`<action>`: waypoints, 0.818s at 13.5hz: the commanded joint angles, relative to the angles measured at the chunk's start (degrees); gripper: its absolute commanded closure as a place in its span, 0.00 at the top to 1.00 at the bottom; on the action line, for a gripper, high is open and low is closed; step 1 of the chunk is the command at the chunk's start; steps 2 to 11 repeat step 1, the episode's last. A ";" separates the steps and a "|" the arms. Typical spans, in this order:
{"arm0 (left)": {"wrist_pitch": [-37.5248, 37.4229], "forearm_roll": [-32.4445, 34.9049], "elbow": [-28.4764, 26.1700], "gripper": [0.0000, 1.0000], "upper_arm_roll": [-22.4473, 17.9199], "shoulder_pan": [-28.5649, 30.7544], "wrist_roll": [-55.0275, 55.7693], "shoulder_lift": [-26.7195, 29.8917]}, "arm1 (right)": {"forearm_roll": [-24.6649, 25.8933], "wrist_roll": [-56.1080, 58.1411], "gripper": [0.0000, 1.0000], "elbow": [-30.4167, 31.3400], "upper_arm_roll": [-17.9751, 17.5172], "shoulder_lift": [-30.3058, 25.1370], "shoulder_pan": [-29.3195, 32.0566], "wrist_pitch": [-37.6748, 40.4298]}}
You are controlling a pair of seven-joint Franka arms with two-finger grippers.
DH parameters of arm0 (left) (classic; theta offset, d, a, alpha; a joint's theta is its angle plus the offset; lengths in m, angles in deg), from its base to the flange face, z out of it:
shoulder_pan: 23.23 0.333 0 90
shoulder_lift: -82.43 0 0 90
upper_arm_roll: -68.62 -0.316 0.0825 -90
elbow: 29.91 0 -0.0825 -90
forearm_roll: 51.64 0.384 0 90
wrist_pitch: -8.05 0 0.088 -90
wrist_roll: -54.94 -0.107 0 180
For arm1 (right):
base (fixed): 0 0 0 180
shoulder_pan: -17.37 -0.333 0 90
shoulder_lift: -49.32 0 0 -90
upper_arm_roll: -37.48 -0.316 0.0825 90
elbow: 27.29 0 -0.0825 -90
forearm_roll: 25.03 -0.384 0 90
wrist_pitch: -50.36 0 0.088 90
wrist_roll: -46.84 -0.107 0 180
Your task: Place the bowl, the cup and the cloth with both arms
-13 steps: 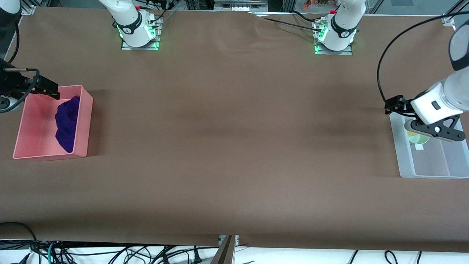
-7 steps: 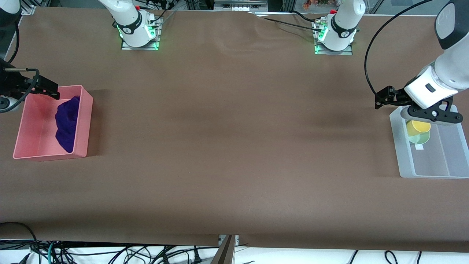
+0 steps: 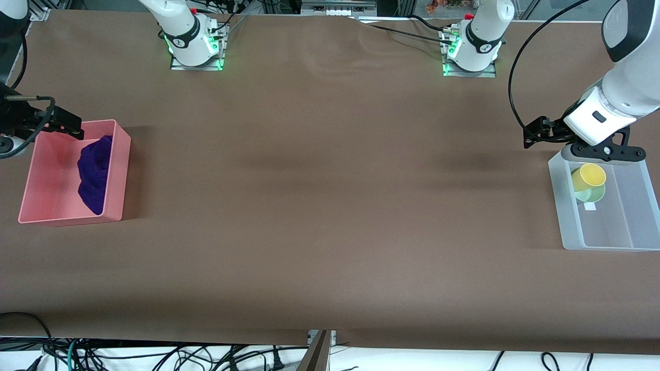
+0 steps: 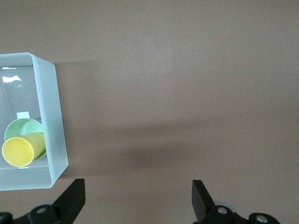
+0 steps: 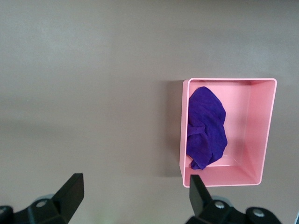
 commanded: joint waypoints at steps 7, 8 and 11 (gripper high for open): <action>0.89 -0.88 -1.48 1.00 -0.86 -0.83 0.53 1.46 | -0.88 -0.28 1.00 -0.37 -0.13 -0.16 0.44 0.28; 0.89 -0.88 -1.48 1.00 -0.86 -0.83 0.53 1.46 | -0.88 -0.28 1.00 -0.37 -0.13 -0.16 0.44 0.28; 0.89 -0.88 -1.48 1.00 -0.86 -0.83 0.53 1.46 | -0.88 -0.28 1.00 -0.37 -0.13 -0.16 0.44 0.28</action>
